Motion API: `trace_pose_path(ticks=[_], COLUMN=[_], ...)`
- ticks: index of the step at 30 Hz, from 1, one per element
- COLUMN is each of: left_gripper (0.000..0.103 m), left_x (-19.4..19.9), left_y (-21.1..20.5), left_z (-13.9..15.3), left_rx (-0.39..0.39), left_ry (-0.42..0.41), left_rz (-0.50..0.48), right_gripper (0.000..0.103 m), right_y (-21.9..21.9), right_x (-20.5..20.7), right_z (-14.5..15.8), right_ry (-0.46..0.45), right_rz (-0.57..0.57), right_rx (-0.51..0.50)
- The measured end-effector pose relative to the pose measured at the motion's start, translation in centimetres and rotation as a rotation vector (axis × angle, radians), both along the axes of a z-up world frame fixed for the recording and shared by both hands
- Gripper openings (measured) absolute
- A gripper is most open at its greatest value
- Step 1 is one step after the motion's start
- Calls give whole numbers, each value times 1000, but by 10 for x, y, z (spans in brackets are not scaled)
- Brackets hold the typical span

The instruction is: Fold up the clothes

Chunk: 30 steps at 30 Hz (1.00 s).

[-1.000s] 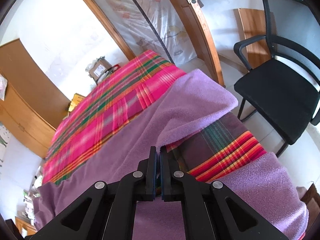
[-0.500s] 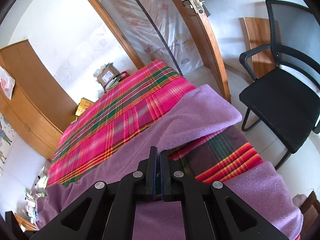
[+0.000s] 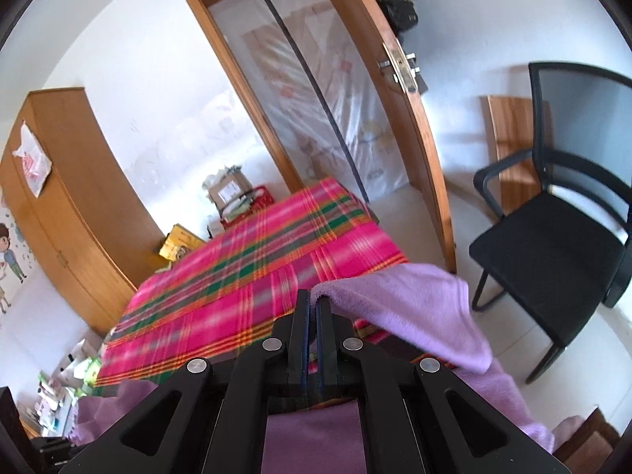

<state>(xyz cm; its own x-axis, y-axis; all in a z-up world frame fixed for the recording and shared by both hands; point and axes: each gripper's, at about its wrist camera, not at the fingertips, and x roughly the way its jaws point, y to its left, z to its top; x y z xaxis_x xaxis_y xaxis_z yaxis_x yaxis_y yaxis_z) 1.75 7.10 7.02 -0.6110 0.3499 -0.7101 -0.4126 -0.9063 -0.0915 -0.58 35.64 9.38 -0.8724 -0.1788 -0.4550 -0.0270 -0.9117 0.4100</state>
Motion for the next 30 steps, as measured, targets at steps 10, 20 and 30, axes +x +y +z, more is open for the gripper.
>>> trace_pose_path(ticks=[10,20,30], left_gripper=[5,6,7], left_x=[14,26,34], left_y=[7,16,21], left_z=[-5,-31,-55], left_rx=[18,6,-13], left_ry=[-14,-84,-160], left_rz=[-47,-89,-97], right_gripper=[3,3,3], right_y=[13,35,36], right_x=[48,93,98], right_z=[0,-50,-85], right_ry=[-5,-101,-183], right_rz=[-36,-114,-146], right_rx=[54,2,2])
